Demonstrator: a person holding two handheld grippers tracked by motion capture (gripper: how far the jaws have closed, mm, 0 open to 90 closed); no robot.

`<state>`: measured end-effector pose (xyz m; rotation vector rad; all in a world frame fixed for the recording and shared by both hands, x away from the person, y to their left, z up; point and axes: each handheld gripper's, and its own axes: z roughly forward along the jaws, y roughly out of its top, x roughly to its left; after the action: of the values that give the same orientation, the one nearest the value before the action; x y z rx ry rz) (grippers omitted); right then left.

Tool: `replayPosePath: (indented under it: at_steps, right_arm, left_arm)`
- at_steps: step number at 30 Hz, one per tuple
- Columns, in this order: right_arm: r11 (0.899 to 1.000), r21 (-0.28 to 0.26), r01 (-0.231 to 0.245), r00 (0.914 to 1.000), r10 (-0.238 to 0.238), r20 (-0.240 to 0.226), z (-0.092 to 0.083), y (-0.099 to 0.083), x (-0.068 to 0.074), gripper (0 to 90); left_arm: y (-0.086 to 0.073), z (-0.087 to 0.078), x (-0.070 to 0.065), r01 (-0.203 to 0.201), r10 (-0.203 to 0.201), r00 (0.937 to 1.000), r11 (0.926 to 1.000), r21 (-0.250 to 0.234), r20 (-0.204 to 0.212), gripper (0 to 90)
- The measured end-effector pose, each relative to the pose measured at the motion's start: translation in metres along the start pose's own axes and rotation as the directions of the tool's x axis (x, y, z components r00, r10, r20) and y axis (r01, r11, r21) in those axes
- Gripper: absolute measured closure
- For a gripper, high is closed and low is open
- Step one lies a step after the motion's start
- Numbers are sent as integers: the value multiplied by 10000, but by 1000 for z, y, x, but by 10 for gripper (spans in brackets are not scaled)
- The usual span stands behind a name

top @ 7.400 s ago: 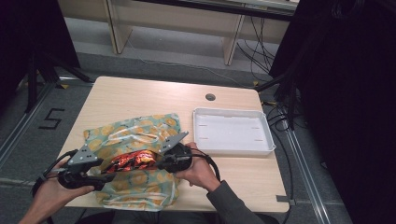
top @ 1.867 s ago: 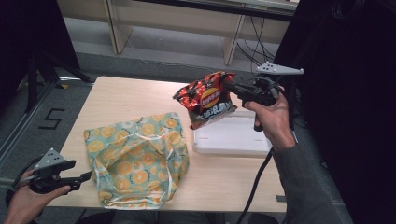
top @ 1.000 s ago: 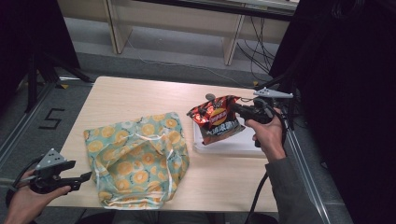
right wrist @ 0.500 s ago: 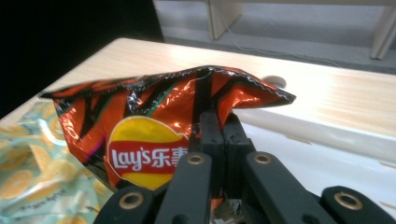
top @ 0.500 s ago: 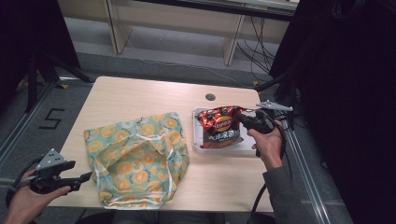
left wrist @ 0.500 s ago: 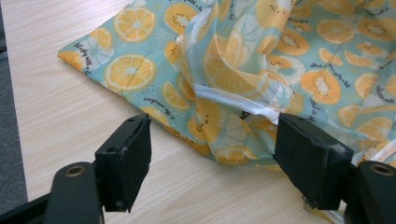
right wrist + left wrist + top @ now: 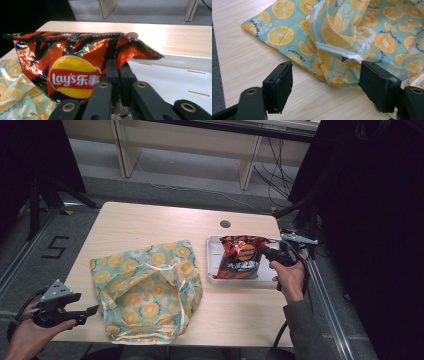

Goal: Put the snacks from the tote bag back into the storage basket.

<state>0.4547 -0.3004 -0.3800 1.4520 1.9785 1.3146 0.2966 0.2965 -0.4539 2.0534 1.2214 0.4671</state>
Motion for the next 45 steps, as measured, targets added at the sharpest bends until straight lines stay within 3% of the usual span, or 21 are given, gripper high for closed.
replayPosePath:
  at_steps: [2,3,4,8,10,13,15,16,19,22,24,25,26,28,30,31,32,35,37,43,45]
  right_arm:
    - [9997,35,-231,9997,231,16,2,1,1,893]
    - [9999,-52,116,9999,-116,101,5,2,-2,893]
    - [9997,-130,-187,9998,189,112,7,2,2,893]
    - [9998,-92,178,9993,-175,339,14,7,-1,893]
    - [9997,-102,-223,9991,227,363,17,8,2,892]
    - [9996,-172,228,9990,-221,389,23,10,-4,880]
    - [9990,-106,-436,9982,440,415,26,10,0,880]
    - [9997,-242,36,9991,-26,425,29,11,-4,880]
    - [9993,-77,-371,9980,375,501,33,12,-2,872]
    - [9999,-106,40,9983,-34,575,39,14,-6,857]
    - [10000,46,-14,9980,12,633,42,14,-6,852]
    - [9987,188,-484,9964,470,707,43,14,-2,846]
    - [9999,103,-53,9977,46,683,45,14,-7,842]
    - [9977,169,-650,9949,635,788,49,13,-3,839]
    - [9977,265,-628,9945,603,857,51,13,-4,836]
    - [9996,238,-149,9951,125,979,53,13,-8,833]
    - [9961,331,-821,9928,788,904,53,13,-4,825]
    - [9986,378,-374,9954,339,897,59,12,-10,785]
    - [9956,493,-793,9926,743,963,60,10,-8,765]
    - [9955,428,-849,9898,793,1180,63,4,-11,727]
    - [9984,415,-376,9915,321,1258,62,3,-14,700]
  left_arm:
    - [0,-2,1,-188,191,9997,9997,169,-161,269]
    - [0,-1,3,-214,215,9997,9996,174,-72,269]
    - [0,0,2,15,-15,10000,10000,40,-78,269]
    - [-2,0,6,126,-123,9997,9998,132,-192,269]
    - [-2,-1,7,0,5,9997,9998,217,-229,269]
    - [-2,-1,8,68,-60,9996,9996,291,-290,269]
    - [-2,0,8,296,-291,9991,9994,155,-299,269]
    - [-2,-2,10,152,-141,9993,9994,324,-333,269]
    - [-3,-2,10,317,-309,9987,9993,200,-400,268]
    - [-3,-1,12,255,-243,9990,9992,314,-386,269]
    - [-3,-1,12,225,-213,9991,9993,313,-369,268]
    - [-3,-1,11,242,-232,9989,9994,243,-401,268]
    - [-3,-1,11,247,-237,9990,9994,250,-391,268]
    - [-3,-1,11,202,-190,9990,9993,309,-403,268]
    - [-3,-1,11,238,-229,9991,9994,265,-362,267]
    - [-3,0,9,443,-441,9984,9990,59,-355,268]
    - [-3,-1,10,364,-360,9987,9993,120,-359,268]
    - [-3,-1,11,226,-216,9991,9994,266,-361,267]
    - [-3,-1,11,246,-235,9990,9993,277,-387,267]
    - [-3,-2,11,431,-424,9980,9990,139,-469,267]
    - [-3,-2,12,386,-379,9980,9992,125,-497,267]
